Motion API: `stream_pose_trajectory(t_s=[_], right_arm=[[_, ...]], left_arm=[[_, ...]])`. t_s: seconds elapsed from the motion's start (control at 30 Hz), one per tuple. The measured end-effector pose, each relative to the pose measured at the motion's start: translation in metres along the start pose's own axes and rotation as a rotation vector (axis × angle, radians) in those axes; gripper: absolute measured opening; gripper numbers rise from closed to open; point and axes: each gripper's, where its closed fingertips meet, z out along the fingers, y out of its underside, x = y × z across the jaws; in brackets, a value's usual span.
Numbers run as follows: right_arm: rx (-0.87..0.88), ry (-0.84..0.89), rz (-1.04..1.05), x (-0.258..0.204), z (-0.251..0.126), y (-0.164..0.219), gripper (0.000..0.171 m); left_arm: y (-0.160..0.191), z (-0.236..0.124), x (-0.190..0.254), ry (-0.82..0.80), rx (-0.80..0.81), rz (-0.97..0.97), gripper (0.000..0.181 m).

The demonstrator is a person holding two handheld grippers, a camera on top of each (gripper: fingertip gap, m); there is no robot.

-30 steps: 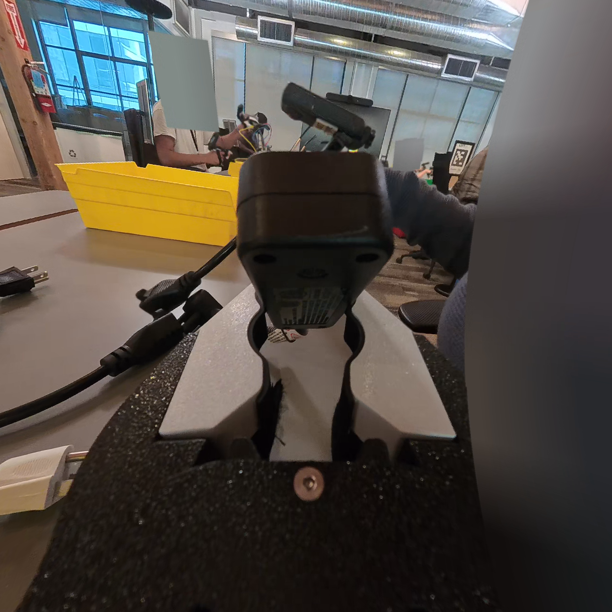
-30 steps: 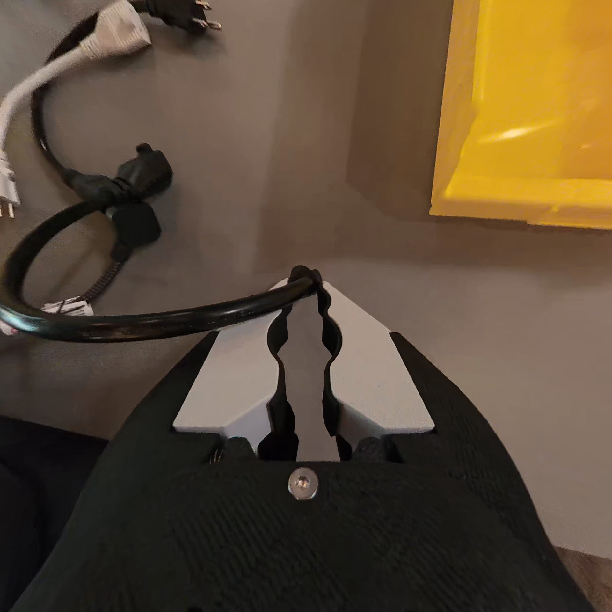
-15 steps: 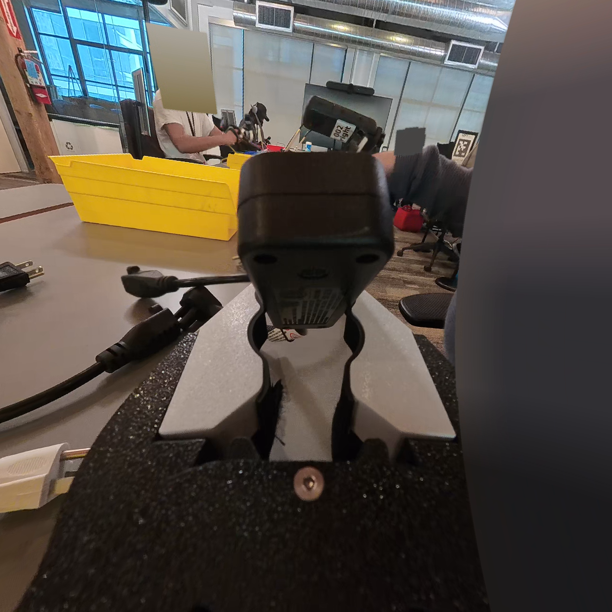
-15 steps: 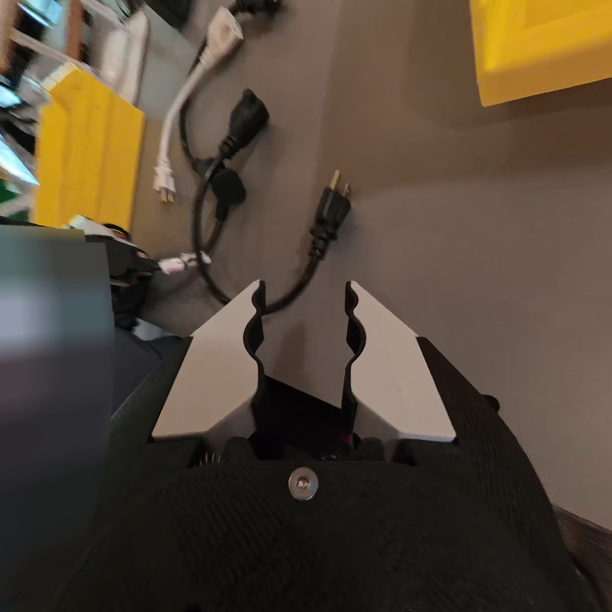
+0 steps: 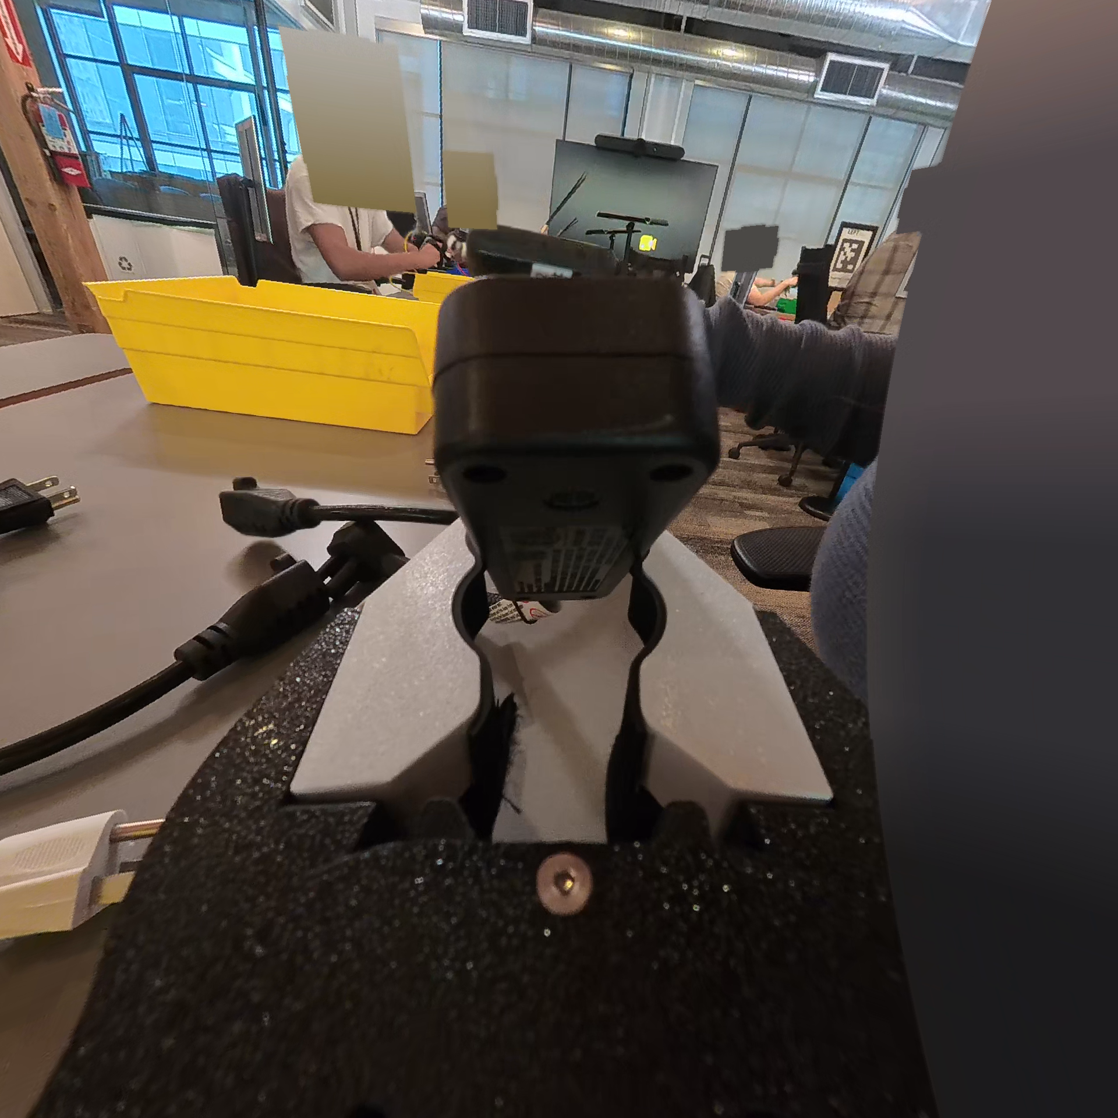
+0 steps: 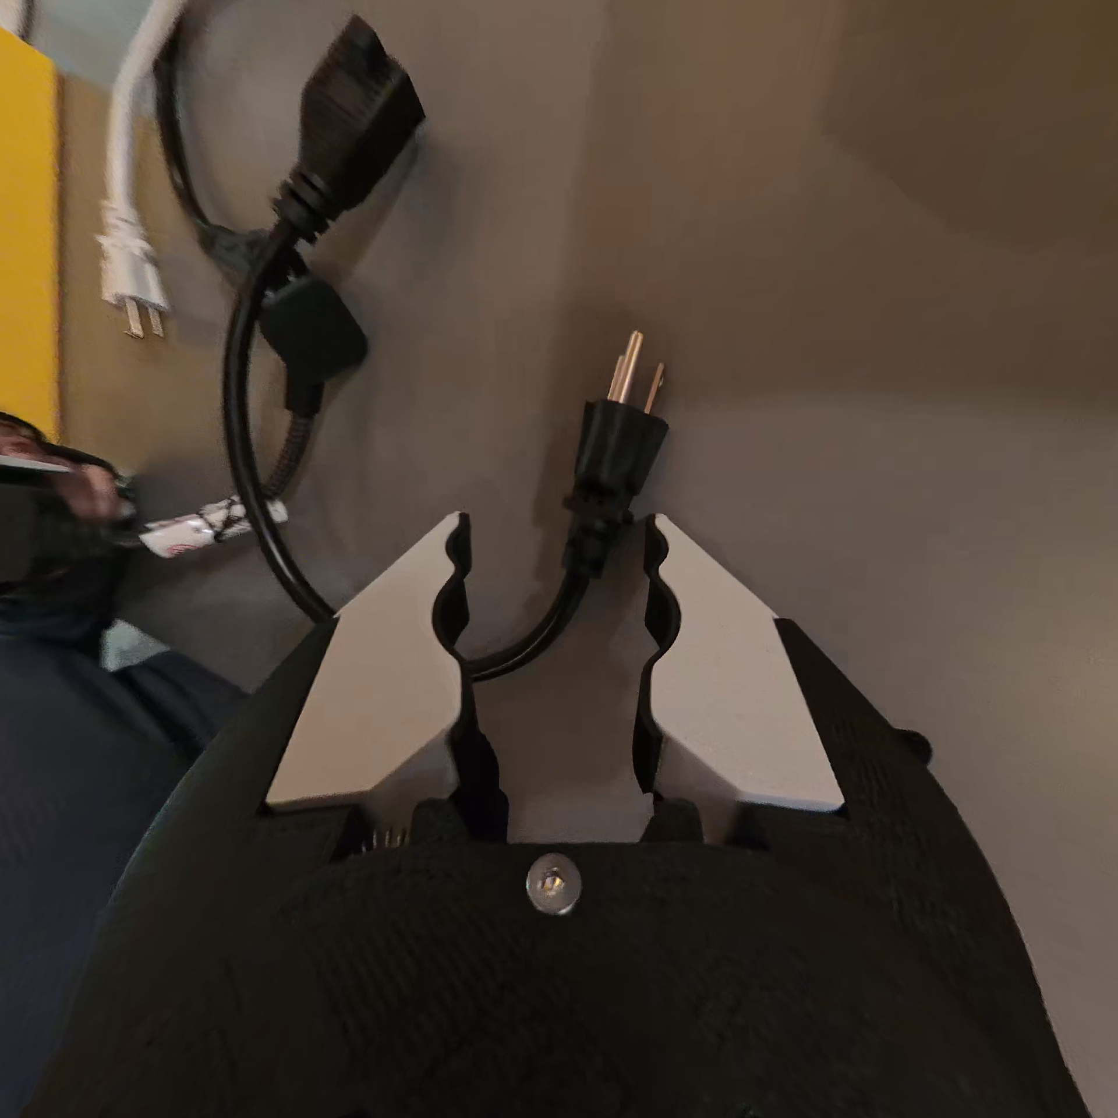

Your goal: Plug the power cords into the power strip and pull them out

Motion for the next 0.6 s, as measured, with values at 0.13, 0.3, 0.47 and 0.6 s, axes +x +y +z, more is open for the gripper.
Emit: stream_pose_trajectory(t_s=[0.13, 0.3, 0.47, 0.6], right_arm=[[-0.080, 0.187, -0.146, 0.008, 0.005, 0.003, 0.040], [-0.101, 0.262, -0.252, 0.016, 0.006, 0.001, 0.021], [-0.067, 0.364, -0.427, 0.023, 0.000, -0.012, 0.020], [0.058, 0.610, -0.732, 0.024, -0.042, -0.054, 0.020]], left_arm=[[0.000, 0.000, -0.001, 0.000, 0.002, -0.004, 0.042], [-0.002, -0.001, -0.002, -0.006, 0.007, -0.005, 0.042], [-0.005, -0.005, -0.005, -0.021, 0.021, -0.004, 0.042], [-0.008, -0.009, -0.010, -0.034, 0.049, -0.035, 0.042]])
